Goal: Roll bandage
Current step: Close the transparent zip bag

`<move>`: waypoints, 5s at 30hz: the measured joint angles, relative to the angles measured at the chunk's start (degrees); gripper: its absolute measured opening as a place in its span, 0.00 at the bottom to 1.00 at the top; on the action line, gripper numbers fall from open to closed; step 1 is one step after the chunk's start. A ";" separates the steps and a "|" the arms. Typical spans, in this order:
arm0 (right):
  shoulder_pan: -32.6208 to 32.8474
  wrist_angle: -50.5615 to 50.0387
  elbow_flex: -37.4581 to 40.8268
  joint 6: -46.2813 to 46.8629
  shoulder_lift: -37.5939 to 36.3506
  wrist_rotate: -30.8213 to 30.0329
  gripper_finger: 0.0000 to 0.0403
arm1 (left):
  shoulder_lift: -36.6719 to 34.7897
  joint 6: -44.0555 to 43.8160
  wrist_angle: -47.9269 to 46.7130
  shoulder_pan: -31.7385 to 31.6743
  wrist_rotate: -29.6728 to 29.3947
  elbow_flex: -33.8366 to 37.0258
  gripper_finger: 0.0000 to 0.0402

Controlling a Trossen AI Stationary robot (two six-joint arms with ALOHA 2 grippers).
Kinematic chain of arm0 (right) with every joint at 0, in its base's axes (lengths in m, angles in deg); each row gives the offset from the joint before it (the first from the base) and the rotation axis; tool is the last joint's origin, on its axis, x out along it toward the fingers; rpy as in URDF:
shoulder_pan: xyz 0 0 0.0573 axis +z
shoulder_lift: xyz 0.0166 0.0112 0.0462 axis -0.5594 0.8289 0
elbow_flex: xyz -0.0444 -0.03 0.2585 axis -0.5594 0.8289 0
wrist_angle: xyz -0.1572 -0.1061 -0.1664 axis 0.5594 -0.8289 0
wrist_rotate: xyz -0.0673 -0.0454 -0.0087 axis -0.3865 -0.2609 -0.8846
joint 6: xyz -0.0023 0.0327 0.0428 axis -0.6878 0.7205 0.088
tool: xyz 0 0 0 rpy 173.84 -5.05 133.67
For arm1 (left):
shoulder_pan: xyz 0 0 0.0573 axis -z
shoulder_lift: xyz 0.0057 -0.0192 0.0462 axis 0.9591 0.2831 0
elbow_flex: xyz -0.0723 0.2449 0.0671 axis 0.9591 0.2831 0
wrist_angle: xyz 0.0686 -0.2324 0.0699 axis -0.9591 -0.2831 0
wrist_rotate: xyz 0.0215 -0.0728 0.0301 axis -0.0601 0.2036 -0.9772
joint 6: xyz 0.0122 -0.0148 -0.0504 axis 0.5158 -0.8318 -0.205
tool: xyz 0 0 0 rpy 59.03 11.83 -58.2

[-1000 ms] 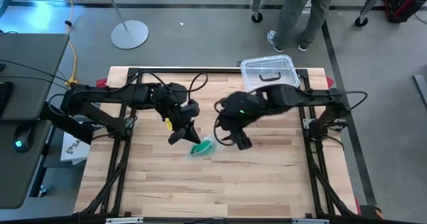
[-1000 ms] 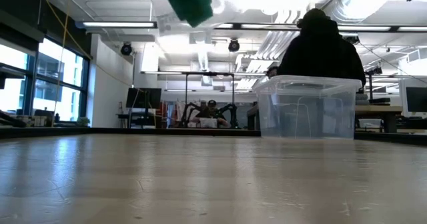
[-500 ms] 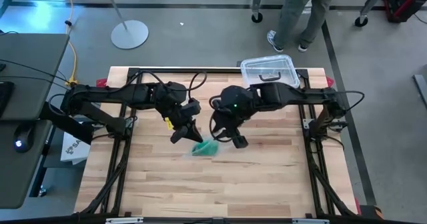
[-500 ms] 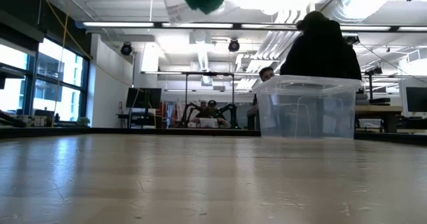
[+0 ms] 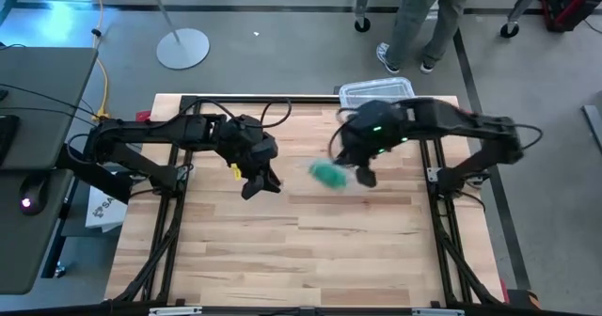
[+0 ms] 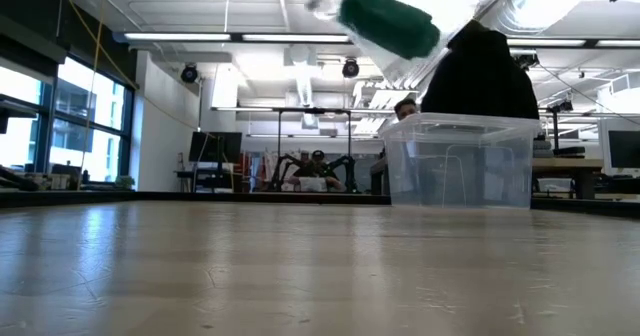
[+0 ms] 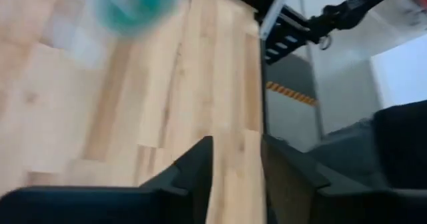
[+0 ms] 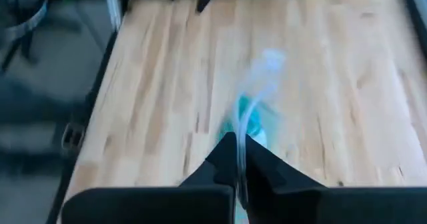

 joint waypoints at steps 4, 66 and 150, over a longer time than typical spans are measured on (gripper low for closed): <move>-2.31 10.56 9.61 8.35 -10.75 -0.78 0.00 | -0.01 4.65 -0.07 0.01 -3.27 0.00 0.38; -2.90 64.19 15.72 11.95 -17.01 -6.52 0.00 | 34.45 -32.09 113.55 -4.79 -9.86 -10.75 0.18; -2.18 44.37 4.34 13.32 -20.89 8.07 0.00 | 11.54 14.36 70.14 -6.37 -17.72 -10.71 0.46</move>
